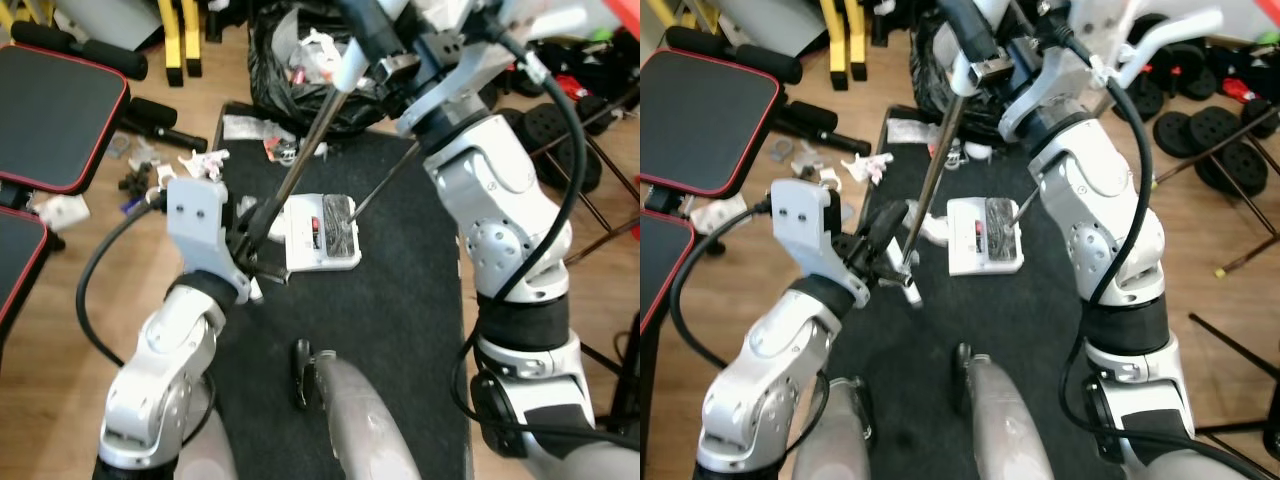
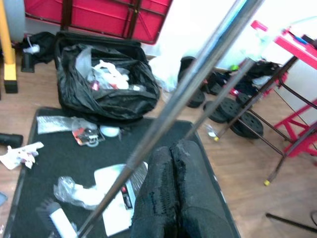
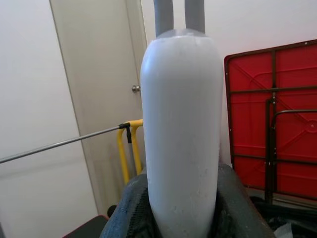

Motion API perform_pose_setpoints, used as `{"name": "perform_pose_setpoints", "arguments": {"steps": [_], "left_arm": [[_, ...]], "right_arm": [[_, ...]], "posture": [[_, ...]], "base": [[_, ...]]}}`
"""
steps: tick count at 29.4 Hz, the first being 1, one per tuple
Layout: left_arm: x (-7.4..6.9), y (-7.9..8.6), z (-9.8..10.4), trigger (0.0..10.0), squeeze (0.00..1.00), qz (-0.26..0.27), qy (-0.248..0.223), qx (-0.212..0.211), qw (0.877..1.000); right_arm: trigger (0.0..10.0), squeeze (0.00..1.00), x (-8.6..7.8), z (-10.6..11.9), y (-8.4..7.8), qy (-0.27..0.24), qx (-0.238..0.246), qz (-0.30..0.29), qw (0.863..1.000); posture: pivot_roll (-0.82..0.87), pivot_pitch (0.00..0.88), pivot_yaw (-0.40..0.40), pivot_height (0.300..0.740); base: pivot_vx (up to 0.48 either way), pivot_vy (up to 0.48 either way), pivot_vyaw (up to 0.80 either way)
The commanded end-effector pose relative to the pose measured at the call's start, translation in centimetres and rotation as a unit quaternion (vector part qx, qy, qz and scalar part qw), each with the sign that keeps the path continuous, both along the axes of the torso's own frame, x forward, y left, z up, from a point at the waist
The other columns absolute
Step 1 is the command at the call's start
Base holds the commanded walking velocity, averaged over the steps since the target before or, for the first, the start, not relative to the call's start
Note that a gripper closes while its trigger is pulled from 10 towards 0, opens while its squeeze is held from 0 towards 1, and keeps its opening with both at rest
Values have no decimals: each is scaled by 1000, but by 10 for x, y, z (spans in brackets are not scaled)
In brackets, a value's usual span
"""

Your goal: Sweep floor

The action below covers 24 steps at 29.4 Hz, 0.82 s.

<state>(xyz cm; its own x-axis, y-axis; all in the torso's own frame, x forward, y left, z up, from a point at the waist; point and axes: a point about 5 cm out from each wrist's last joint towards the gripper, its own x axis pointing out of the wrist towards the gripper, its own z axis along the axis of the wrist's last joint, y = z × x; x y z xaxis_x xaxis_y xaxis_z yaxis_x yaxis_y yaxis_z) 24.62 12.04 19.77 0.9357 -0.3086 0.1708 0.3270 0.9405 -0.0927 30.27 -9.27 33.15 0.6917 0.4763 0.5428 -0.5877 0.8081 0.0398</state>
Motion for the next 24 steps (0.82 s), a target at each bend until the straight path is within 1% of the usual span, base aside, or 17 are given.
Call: {"name": "perform_pose_setpoints", "arguments": {"steps": [1,2,3,5,9,14,18,20,24], "left_arm": [[-2,-3,-5,10000,0,-24,6,4,1000],[-1,-3,-4,10000,0,-25,5,4,1000],[0,-4,-5,10000,0,-25,3,3,1000],[1,-4,-5,10000,0,-25,2,3,1000],[3,-6,-5,10000,0,-25,-4,-1,1000],[3,-7,-5,10000,0,-27,-5,-2,1000],[2,-9,-8,10000,0,-29,-2,-3,1000],[1,-8,-13,10000,0,-20,13,-2,1000],[1,-7,-17,10000,0,-12,20,-1,1000]], "right_arm": [[10000,0,-8,9,0,-24,13,10,1000],[10000,0,-8,9,1,-25,10,13,1000],[10000,0,-8,9,2,-26,9,15,999],[10000,0,-8,9,3,-26,11,16,999],[10000,0,-9,10,4,-25,21,24,999],[10000,0,-9,10,3,-25,21,22,999],[10000,0,-10,8,5,-21,14,24,999],[10000,0,-11,7,7,-20,14,25,999],[10000,0,-11,6,8,-19,14,28,999]], "posture": [[-127,208,-179,740],[-127,206,-181,740],[-127,203,-183,740],[-128,201,-185,740],[-130,199,-189,740],[-127,199,-190,740],[-127,197,-191,740],[-127,187,-191,740],[-128,186,-190,740]], "base": [[371,0,-800],[375,0,0],[375,0,-800],[379,0,0],[374,0,-519],[376,0,0],[367,0,-744],[0,0,0],[0,0,0]]}}
